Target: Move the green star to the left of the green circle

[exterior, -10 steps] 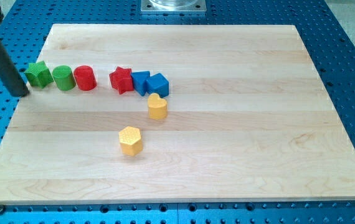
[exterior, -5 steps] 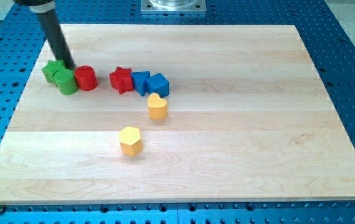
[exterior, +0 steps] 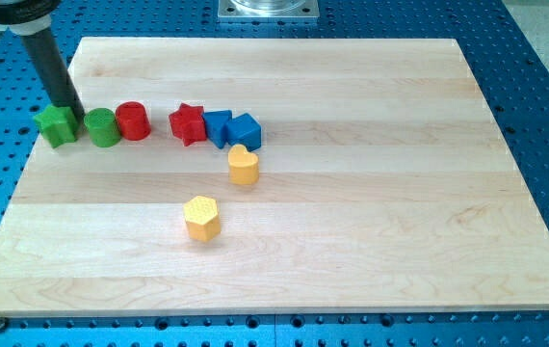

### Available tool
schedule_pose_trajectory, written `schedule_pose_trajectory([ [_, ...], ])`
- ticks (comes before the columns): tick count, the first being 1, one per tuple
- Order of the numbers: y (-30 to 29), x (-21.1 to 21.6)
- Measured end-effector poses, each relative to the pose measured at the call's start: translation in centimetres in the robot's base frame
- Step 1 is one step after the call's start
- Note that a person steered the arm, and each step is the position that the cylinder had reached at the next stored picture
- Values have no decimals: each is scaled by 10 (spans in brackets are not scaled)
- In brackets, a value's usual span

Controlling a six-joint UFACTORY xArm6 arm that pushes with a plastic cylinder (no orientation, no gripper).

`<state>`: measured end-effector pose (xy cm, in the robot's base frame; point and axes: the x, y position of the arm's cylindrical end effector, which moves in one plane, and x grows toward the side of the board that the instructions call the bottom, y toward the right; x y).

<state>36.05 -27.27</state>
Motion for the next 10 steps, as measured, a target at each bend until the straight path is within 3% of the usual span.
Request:
schedule_pose_trajectory([
  [1,-15,-14],
  [3,-32,-4],
  [6,-32,52],
  [7,-32,122],
  [8,-30,146],
  [9,-23,100],
  [10,-19,81],
])
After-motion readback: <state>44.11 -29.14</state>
